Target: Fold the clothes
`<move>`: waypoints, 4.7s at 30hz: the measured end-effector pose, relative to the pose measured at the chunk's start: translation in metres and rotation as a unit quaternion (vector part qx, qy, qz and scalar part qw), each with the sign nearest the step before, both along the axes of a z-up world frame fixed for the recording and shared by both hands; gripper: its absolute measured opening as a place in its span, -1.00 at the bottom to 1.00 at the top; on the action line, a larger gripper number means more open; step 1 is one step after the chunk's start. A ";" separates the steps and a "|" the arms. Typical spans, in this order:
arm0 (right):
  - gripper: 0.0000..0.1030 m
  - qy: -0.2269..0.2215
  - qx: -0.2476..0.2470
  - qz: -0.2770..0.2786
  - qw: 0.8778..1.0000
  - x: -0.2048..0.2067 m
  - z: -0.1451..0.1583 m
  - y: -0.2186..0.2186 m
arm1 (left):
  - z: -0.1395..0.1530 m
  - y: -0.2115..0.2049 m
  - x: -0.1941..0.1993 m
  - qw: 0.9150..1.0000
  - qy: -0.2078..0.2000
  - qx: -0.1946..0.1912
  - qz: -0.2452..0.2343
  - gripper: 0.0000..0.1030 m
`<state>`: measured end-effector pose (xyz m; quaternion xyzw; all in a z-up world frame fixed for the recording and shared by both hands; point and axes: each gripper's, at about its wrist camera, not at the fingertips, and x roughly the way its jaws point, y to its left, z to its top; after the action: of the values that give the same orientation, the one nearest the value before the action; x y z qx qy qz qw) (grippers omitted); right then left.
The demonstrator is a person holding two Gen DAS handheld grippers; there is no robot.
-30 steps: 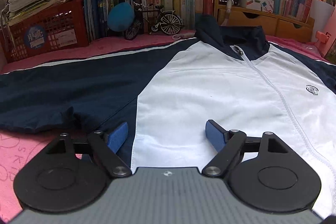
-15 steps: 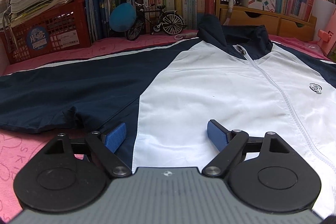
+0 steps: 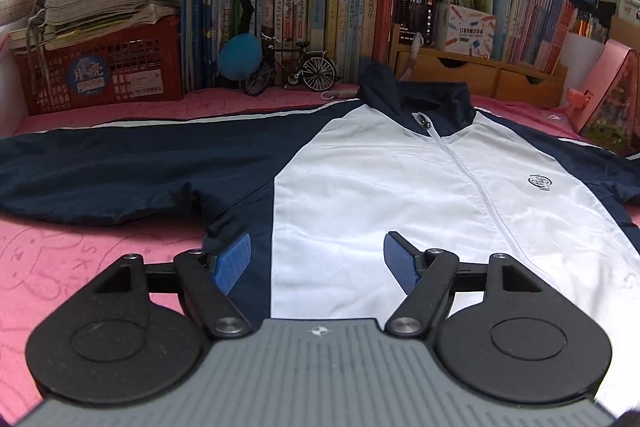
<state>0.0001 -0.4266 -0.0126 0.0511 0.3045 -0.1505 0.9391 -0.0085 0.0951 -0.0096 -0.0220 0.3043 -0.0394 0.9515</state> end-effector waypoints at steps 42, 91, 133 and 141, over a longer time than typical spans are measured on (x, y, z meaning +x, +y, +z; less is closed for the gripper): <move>1.00 0.035 -0.004 0.513 0.858 0.011 -0.026 0.399 | 0.015 0.306 0.161 0.923 -0.087 0.063 0.371 -0.80; -0.74 0.054 0.020 0.222 0.973 0.292 -0.034 0.255 | -0.053 -0.088 0.316 0.993 0.021 0.117 -0.023 -0.87; 0.29 -0.020 0.049 0.187 0.981 0.297 -0.030 0.240 | -0.059 -0.093 0.335 0.989 0.022 0.145 -0.007 -0.87; 0.29 0.025 0.064 0.345 0.936 0.276 -0.017 0.276 | -0.058 -0.093 0.336 0.989 0.022 0.143 -0.007 -0.87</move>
<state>0.2763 -0.1501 -0.0292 -0.0006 0.3359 0.2017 0.9201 0.3270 0.0024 -0.0678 0.1156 0.3277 -0.0013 0.9377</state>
